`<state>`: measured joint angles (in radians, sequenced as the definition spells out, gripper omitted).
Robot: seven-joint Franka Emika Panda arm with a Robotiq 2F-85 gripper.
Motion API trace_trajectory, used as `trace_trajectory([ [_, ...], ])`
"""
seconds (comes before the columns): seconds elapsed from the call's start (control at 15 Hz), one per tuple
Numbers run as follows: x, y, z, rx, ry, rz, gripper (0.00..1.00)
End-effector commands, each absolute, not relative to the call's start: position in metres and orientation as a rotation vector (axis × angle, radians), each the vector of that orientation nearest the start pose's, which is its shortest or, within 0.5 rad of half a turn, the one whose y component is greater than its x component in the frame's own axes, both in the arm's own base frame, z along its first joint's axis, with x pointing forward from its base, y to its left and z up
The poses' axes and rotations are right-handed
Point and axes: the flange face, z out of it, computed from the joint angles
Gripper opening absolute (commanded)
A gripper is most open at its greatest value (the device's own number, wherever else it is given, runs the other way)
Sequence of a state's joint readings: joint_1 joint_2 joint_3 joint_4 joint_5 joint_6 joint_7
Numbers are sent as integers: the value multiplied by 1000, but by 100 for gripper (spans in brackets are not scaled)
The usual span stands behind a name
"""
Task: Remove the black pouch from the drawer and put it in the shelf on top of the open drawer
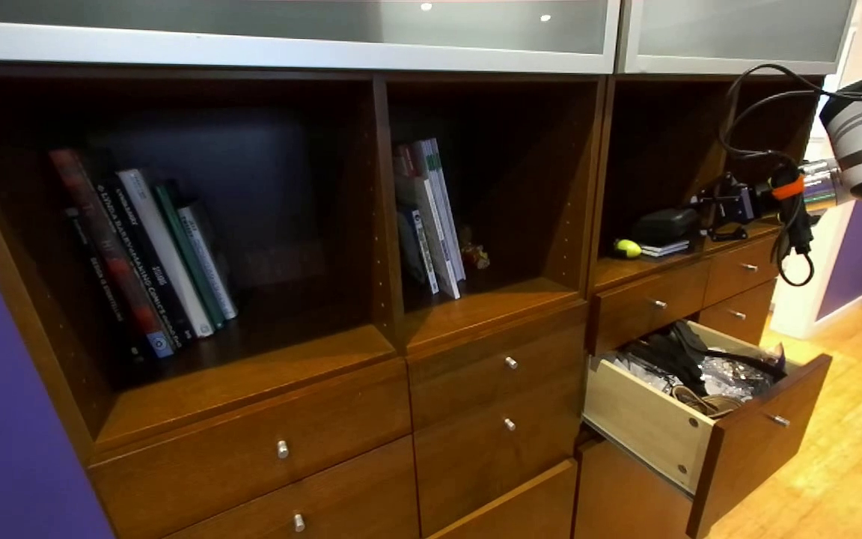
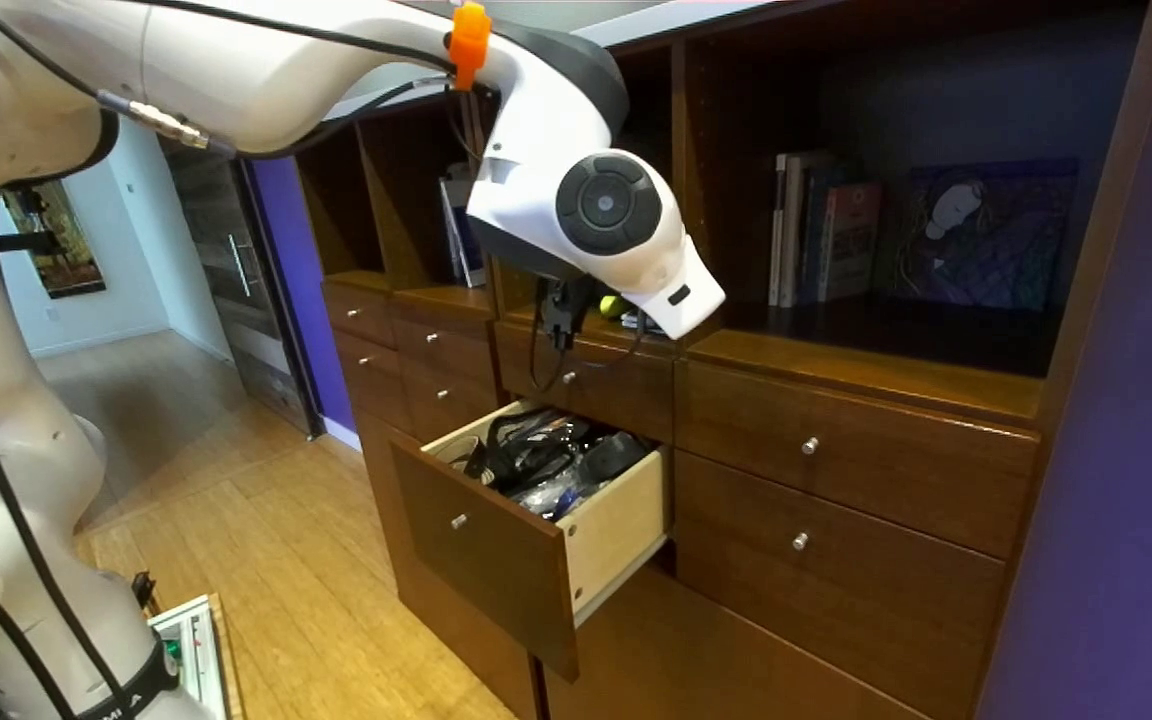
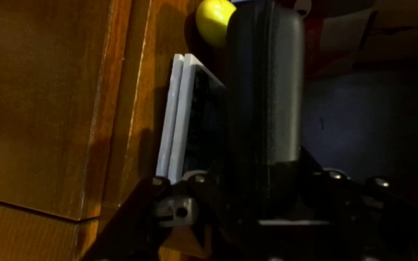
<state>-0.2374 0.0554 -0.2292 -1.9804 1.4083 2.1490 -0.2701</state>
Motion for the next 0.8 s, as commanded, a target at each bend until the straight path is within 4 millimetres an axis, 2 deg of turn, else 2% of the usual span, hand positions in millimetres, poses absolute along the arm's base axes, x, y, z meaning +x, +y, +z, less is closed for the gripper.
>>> trace_trajectory([
  [0.0, 550, -228, 479, -1767, 955, -590, 47],
  [0.2, 551, -229, 472, -1771, 960, -578, 47],
  [0.53, 551, -229, 472, -1772, 960, -577, 47],
  [0.6, 551, -229, 472, -1772, 960, -577, 22],
  [0.73, 548, -227, 472, -1762, 986, -586, 22],
])
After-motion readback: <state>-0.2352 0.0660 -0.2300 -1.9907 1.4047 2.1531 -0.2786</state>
